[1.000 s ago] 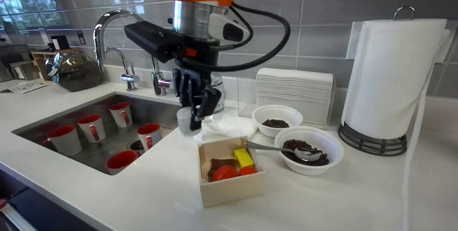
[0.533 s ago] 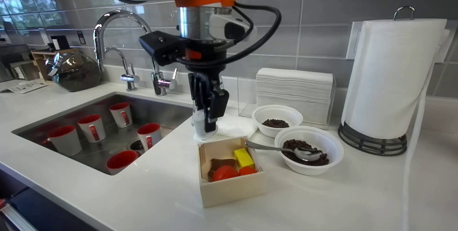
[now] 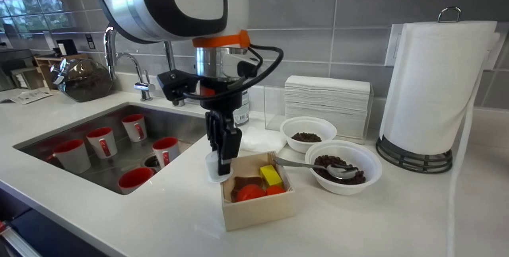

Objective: Put the shaker inside the box

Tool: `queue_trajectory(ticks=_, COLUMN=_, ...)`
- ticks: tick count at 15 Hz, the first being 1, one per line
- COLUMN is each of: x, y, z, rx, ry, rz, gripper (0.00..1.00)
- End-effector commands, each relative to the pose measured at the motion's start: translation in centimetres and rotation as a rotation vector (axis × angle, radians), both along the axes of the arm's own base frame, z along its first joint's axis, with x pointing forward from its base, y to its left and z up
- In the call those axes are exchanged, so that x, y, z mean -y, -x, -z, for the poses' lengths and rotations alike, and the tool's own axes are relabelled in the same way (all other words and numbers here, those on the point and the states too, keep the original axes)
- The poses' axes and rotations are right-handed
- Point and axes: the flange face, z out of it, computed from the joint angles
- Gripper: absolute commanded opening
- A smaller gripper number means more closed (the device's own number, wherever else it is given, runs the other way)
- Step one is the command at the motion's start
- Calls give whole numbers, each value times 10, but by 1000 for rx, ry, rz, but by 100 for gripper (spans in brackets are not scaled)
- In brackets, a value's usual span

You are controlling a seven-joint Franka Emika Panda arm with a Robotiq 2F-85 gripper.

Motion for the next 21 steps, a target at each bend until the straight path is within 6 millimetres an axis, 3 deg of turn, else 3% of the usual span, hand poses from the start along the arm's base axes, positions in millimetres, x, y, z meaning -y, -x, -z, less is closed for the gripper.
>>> queue_trajectory(ticks=1, x=9, y=-1, z=6, rx=13, ry=29, rz=41, gripper=16)
queue_trajectory(ticks=12, x=35, y=-4, z=10, rx=117, ry=9, rz=108, gripper=16)
queue_trajectory(ticks=21, x=52, y=0, z=-8, rx=182, ry=-32, rz=145, gripper=16)
